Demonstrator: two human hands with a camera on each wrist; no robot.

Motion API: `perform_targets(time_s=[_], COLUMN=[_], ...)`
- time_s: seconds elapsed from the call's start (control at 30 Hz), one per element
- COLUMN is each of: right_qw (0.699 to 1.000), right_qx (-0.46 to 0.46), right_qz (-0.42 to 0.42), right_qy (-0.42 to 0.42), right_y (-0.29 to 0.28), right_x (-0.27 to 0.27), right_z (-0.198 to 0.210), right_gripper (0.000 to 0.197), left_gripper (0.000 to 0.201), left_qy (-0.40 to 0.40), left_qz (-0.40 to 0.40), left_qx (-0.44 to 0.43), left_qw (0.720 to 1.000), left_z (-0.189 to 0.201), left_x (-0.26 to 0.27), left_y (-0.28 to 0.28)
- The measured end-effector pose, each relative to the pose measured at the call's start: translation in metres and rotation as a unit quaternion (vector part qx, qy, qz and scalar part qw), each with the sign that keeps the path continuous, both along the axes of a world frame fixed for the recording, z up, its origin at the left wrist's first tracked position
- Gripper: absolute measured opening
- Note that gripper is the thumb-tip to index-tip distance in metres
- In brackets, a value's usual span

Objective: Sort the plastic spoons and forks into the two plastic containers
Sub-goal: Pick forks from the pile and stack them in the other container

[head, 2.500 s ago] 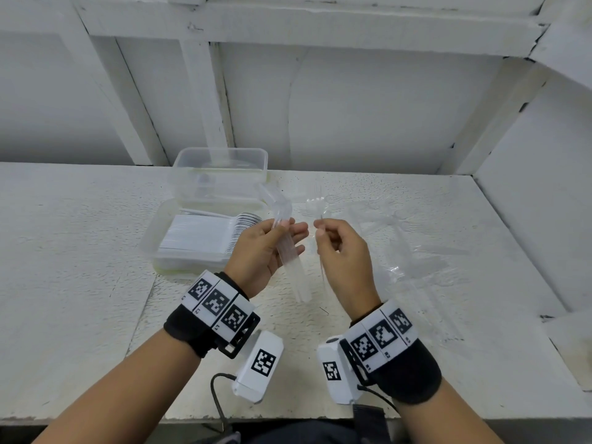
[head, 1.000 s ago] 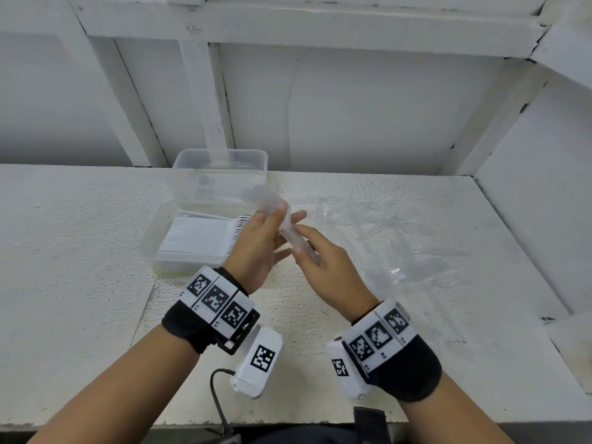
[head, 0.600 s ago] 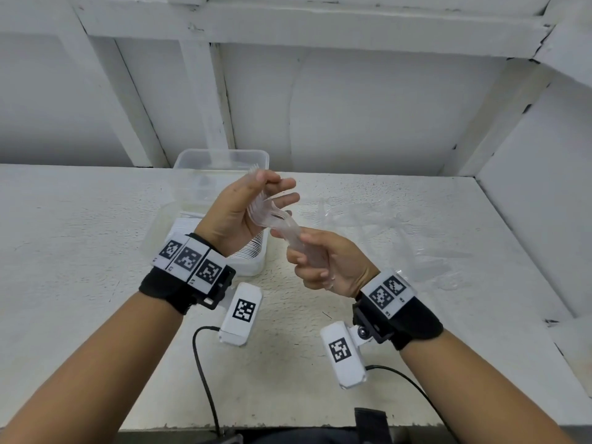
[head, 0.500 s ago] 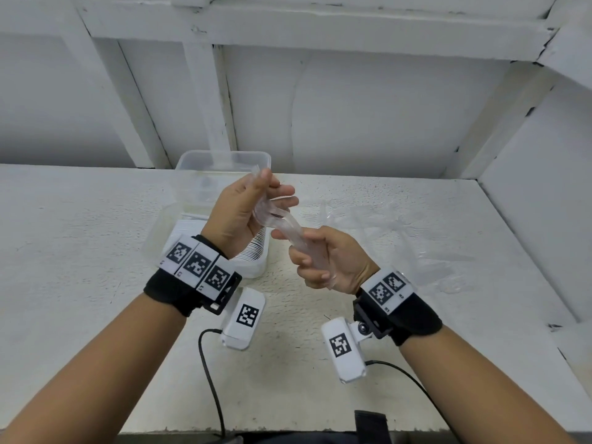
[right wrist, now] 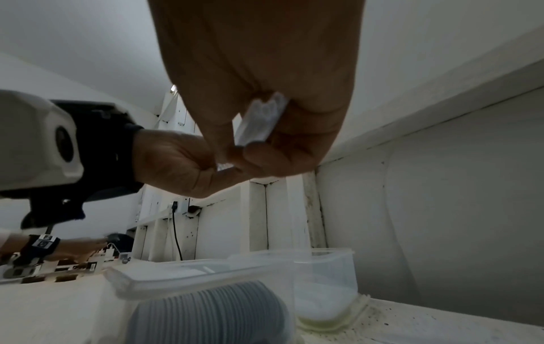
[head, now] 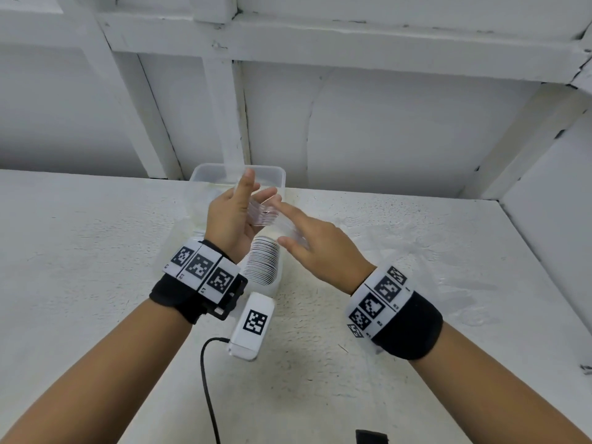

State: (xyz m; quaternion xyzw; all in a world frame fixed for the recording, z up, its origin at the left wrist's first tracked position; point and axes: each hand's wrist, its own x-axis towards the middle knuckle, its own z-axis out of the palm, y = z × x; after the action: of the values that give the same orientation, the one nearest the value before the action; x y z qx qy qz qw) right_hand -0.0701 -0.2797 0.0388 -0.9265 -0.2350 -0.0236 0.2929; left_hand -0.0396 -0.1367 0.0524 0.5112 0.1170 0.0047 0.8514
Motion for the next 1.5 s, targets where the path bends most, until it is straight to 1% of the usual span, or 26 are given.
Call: perform_targets(time_s=[0.07, 0.13, 0.3, 0.4, 0.47, 0.53, 0.57, 0.63, 0.7, 0.73, 0.77, 0.83, 0.87, 0.9, 0.93, 1.0, 1.03, 1.1, 1.2, 1.33, 1.5], right_qw=[1.000, 1.000, 1.000, 0.999, 1.000, 0.998, 0.997, 0.995, 0.995, 0.994, 0.993, 0.990, 0.985, 0.981, 0.976, 0.969, 0.966, 0.960, 0.955, 0.956, 0.948], right_qx=[0.020, 0.021, -0.019, -0.032, -0.010, 0.038, 0.055, 0.061, 0.041, 0.023, -0.003, -0.078, -0.118, -0.154, -0.180, -0.214, -0.227, -0.254, -0.282, -0.267, -0.300], right_qz=[0.003, 0.005, -0.005, -0.014, -0.017, -0.016, -0.014, -0.012, -0.006, -0.001, 0.005, 0.008, 0.008, 0.009, 0.013, 0.027, 0.035, 0.047, 0.051, 0.065, 0.056], right_qy=[0.007, 0.009, -0.012, -0.012, 0.009, 0.044, 0.059, 0.077, 0.094, 0.106, 0.116, 0.122, 0.121, 0.122, 0.121, 0.119, 0.117, 0.107, 0.080, 0.098, 0.091], right_y=[0.004, 0.007, 0.014, 0.022, 0.028, 0.033, 0.036, 0.041, 0.046, 0.049, 0.052, 0.059, 0.063, 0.067, 0.071, 0.077, 0.079, 0.084, 0.090, 0.096, 0.100], right_x=[0.006, 0.011, 0.030, 0.048, 0.063, 0.082, 0.093, 0.117, 0.140, 0.151, 0.160, 0.178, 0.185, 0.192, 0.198, 0.208, 0.212, 0.219, 0.228, 0.236, 0.239], right_z=[-0.001, -0.002, 0.001, 0.006, 0.012, 0.020, 0.023, 0.025, 0.026, 0.025, 0.024, 0.017, 0.011, 0.005, -0.001, -0.014, -0.019, -0.030, -0.043, -0.058, -0.069], right_gripper=[0.053, 0.049, 0.042, 0.039, 0.038, 0.038, 0.037, 0.038, 0.038, 0.039, 0.040, 0.041, 0.041, 0.040, 0.039, 0.038, 0.038, 0.038, 0.037, 0.035, 0.038], left_gripper=[0.030, 0.030, 0.027, 0.029, 0.027, 0.026, 0.028, 0.031, 0.031, 0.031, 0.031, 0.037, 0.040, 0.041, 0.040, 0.036, 0.033, 0.029, 0.025, 0.023, 0.023], left_qy=[-0.001, 0.002, 0.013, 0.011, 0.007, 0.009, 0.012, 0.017, 0.018, 0.022, 0.030, 0.058, 0.076, 0.099, 0.125, 0.163, 0.174, 0.183, 0.180, 0.171, 0.168], left_qz=[0.004, 0.000, 0.004, -0.007, -0.035, -0.068, -0.078, -0.078, -0.062, -0.063, -0.074, -0.118, -0.138, -0.152, -0.162, -0.182, -0.191, -0.206, -0.218, -0.227, -0.230], left_qx=[-0.014, -0.017, -0.017, 0.003, 0.037, 0.081, 0.111, 0.198, 0.313, 0.375, 0.437, 0.561, 0.609, 0.635, 0.637, 0.606, 0.586, 0.564, 0.562, 0.558, 0.553], left_qw=[1.000, 1.000, 1.000, 1.000, 0.999, 0.994, 0.991, 0.977, 0.948, 0.924, 0.896, 0.818, 0.777, 0.751, 0.743, 0.757, 0.768, 0.779, 0.778, 0.779, 0.783], left_z=[0.000, -0.002, -0.008, -0.006, 0.000, 0.011, 0.016, 0.021, 0.021, 0.018, 0.014, 0.004, -0.002, -0.008, -0.015, -0.028, -0.032, -0.040, -0.046, -0.049, -0.051], left_x=[0.006, 0.014, 0.036, 0.049, 0.060, 0.074, 0.082, 0.099, 0.117, 0.126, 0.135, 0.148, 0.153, 0.158, 0.161, 0.166, 0.167, 0.171, 0.175, 0.178, 0.178], left_y=[0.004, 0.008, 0.018, 0.027, 0.036, 0.050, 0.058, 0.077, 0.098, 0.110, 0.120, 0.138, 0.145, 0.152, 0.156, 0.161, 0.161, 0.162, 0.163, 0.165, 0.167])
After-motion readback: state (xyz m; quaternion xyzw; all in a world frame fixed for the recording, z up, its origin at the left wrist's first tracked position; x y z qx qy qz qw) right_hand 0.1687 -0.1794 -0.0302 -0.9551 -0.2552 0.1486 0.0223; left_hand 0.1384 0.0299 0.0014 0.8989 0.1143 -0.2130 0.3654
